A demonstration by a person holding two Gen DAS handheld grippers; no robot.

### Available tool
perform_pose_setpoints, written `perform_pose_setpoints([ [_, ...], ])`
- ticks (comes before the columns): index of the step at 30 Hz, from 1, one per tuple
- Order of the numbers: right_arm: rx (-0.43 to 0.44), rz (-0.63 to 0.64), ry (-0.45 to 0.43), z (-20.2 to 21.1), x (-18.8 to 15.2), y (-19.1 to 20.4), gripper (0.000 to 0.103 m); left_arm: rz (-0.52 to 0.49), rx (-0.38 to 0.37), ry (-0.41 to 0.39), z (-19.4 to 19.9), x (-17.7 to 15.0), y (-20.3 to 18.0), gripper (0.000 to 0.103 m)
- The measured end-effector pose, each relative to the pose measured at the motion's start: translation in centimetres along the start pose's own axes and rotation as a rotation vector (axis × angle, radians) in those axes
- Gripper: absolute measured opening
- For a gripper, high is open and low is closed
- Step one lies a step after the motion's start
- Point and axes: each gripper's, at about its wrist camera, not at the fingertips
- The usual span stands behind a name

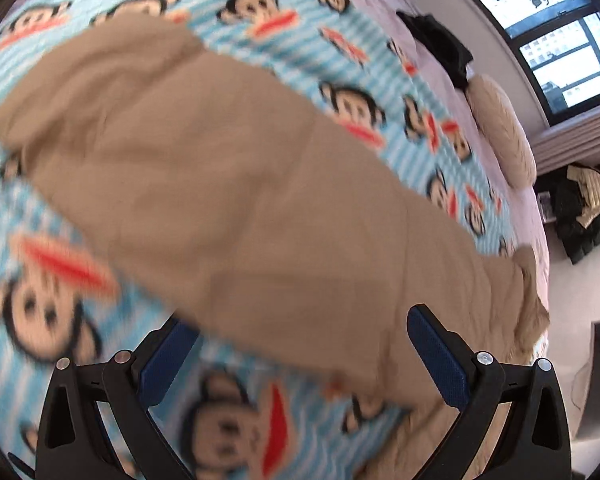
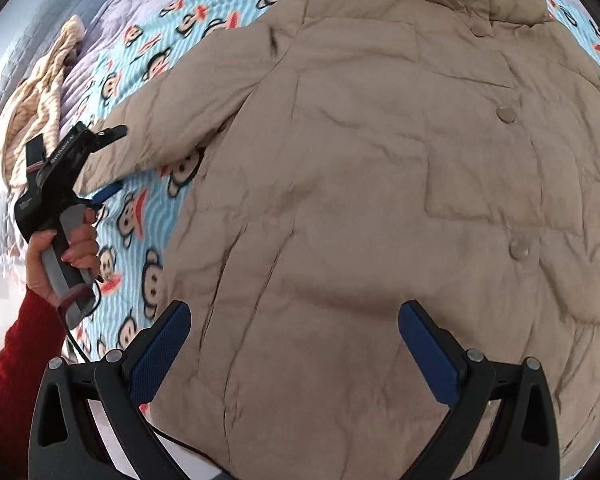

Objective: Fold large clothes

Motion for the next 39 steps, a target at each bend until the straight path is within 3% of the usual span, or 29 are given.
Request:
perform_pose_setpoints([
  [5,0.047,-0.041,-0.076,0.8,2.7,-0.7,0.103,0.017,0.022,-0.079,0.0,3.7,0.6,0.102],
  [6,0.057,-0.045,-0.100,1.0,3.5,-0.7,0.103,0.019,0.040,-0.092,0.0,4.4,0.6,0.092],
  [7,0.063,-0.047,-0.122,1.1,4.1,-0.6,0.103,0.017,0.050,-0.091,-0.1,4.9,0.6,0.069],
  [8,0.071,-0.050,-0.144,1.2,4.8,-0.5,0.103,0.011,0.050,-0.078,-0.3,5.5,0.8,0.055],
  [9,0.081,-0.053,-0.167,1.3,5.5,-0.3,0.103,0.002,0.034,-0.058,-0.6,6.0,1.0,0.027],
  [10,0.096,-0.056,-0.193,1.4,6.4,-0.1,0.102,-0.009,0.001,-0.045,-0.5,6.3,1.1,0.010],
  [11,0.118,-0.057,-0.218,1.4,6.9,0.2,0.095,-0.020,-0.009,-0.046,-0.3,6.4,0.9,0.010],
  [12,0.155,-0.058,-0.245,1.5,7.7,0.5,0.074,-0.049,0.004,-0.060,0.2,6.3,0.3,0.010],
  [13,0.178,-0.059,-0.248,1.3,8.4,0.7,0.042,-0.094,0.024,-0.086,1.2,6.0,-0.4,0.010],
  [15,0.247,-0.079,-0.235,0.3,10.5,1.2,0.014,-0.190,0.061,-0.129,3.3,5.0,-2.3,0.010],
  [19,0.327,-0.069,-0.257,-1.2,13.2,2.5,0.012,-0.354,0.066,-0.197,7.1,3.4,-6.5,0.010],
  [22,0.362,-0.072,-0.226,-3.7,14.9,3.8,0.012,-0.464,0.044,-0.215,8.7,2.0,-9.7,0.010],
  [29,0.444,-0.111,-0.109,-9.0,15.6,3.6,0.007,-0.698,0.001,-0.134,6.0,-1.8,-18.5,0.010],
  [32,0.470,-0.082,-0.088,-7.9,14.7,2.6,0.007,-0.770,-0.006,-0.104,3.8,-4.2,-22.5,0.010],
  [36,0.469,-0.111,-0.133,-3.0,10.8,-3.1,0.008,-0.829,-0.045,-0.042,0.5,-7.4,-27.5,0.010],
  [39,0.345,-0.167,-0.196,1.4,6.5,-9.9,0.012,-0.873,-0.049,0.017,-3.2,-10.4,-31.1,0.010],
])
Point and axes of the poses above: each gripper's, at about its wrist camera, not at the fingertips, and z roughly against the way its jaws point, y to its left, x to its top, and after that the axes turned 13 degrees about y, right-handed
